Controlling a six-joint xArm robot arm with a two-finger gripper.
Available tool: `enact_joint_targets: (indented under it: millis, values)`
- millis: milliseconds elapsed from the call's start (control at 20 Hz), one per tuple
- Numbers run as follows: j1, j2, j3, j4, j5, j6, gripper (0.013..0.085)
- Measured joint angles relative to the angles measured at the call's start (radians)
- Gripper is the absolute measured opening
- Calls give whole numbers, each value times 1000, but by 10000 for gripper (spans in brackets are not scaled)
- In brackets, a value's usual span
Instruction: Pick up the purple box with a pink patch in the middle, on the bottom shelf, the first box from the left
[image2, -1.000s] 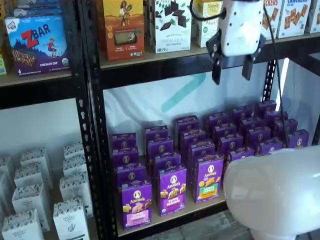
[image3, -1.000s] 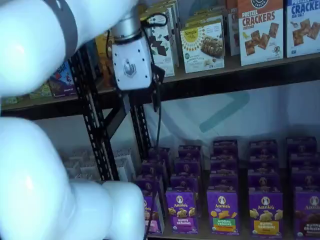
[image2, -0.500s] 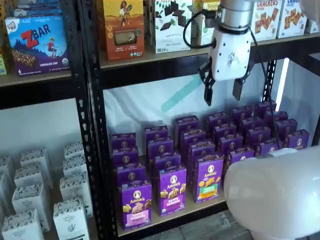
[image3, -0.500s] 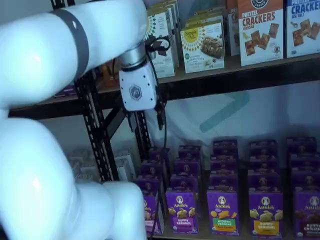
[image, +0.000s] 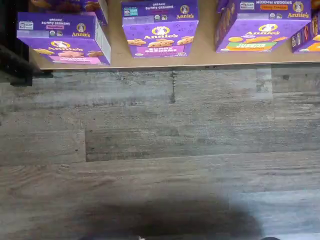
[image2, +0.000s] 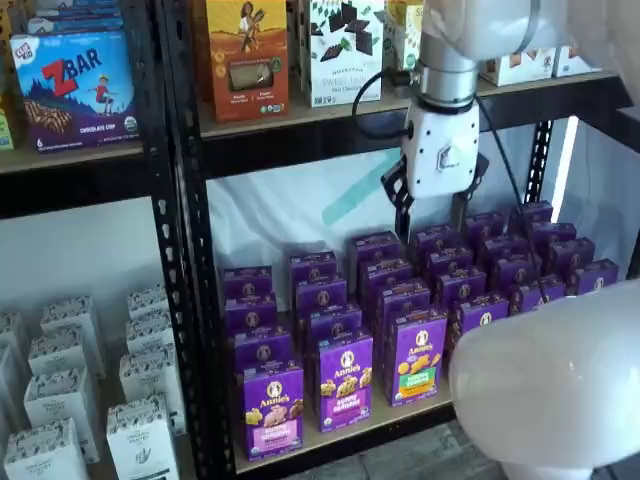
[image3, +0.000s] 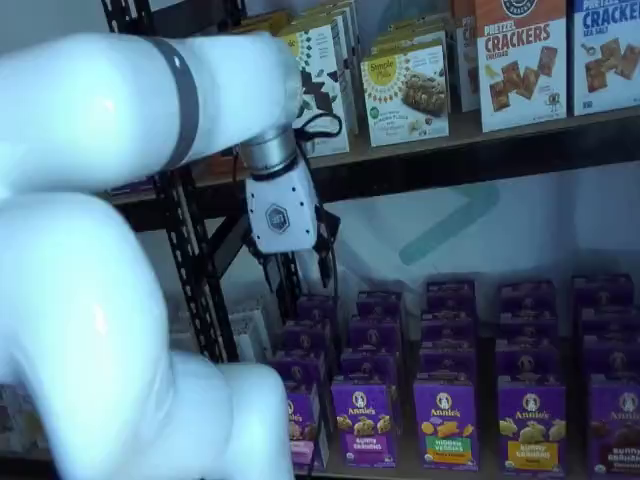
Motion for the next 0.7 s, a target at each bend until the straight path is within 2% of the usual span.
enact_joint_targets:
  millis: [300,550,700]
  values:
    - [38,71,52,-23,-134,49,850]
    - [70,160,70,-66,-223,105,850]
    - [73,216,80,-60,-286,109,850]
